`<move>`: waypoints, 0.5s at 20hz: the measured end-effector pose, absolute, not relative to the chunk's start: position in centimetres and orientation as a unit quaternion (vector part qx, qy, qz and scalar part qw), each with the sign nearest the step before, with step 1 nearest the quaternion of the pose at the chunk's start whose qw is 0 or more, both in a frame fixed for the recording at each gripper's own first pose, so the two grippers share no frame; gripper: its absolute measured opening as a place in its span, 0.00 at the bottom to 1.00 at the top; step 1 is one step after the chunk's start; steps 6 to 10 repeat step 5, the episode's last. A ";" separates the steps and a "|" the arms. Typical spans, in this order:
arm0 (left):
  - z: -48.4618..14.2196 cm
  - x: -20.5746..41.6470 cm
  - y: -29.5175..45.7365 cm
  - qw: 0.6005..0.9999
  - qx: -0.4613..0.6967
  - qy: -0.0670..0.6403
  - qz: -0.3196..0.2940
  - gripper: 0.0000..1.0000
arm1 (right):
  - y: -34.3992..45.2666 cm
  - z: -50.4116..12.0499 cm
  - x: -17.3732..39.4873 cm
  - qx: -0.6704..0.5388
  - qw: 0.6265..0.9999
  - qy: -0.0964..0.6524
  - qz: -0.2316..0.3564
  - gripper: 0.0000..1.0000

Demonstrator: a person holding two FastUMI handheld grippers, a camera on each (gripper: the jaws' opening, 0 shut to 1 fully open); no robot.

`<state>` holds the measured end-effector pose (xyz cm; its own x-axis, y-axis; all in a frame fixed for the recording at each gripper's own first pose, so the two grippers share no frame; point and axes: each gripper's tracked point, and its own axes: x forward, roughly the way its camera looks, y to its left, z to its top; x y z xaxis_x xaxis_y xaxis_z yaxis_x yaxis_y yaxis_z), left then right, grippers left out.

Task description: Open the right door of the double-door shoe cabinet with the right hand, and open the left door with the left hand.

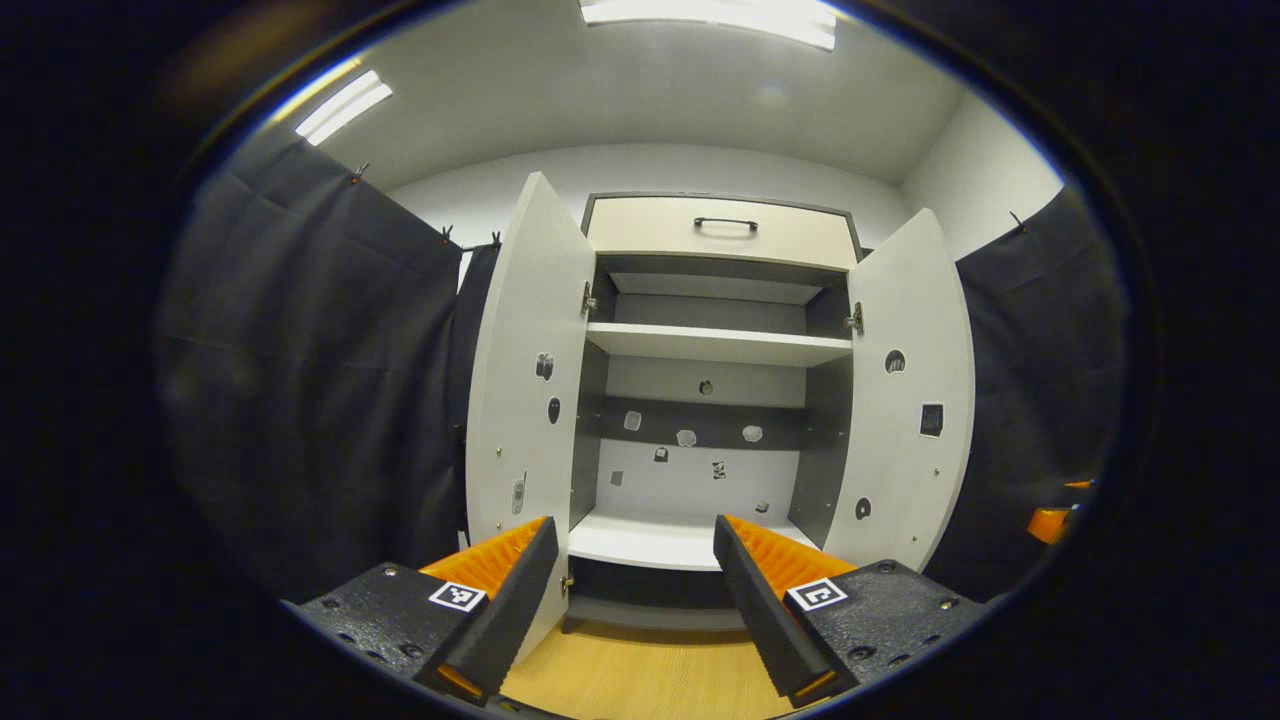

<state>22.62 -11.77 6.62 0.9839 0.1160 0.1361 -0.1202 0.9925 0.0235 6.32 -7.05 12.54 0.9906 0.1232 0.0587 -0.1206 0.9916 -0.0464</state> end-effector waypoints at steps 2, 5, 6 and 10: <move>6.6 22.5 -11.5 0.995 0.024 -0.069 0.064 0.94 | -6.5 12.7 6.6 -0.024 0.997 -0.033 0.069 0.94; 6.5 22.4 -11.1 0.994 0.039 -0.066 0.073 0.94 | -5.7 12.7 7.3 -0.029 0.996 -0.034 0.074 0.94; 6.5 22.4 -11.1 0.994 0.039 -0.066 0.073 0.94 | -5.7 12.7 7.3 -0.029 0.996 -0.034 0.074 0.94; 6.5 22.4 -11.1 0.994 0.039 -0.066 0.073 0.94 | -5.7 12.7 7.3 -0.029 0.996 -0.034 0.074 0.94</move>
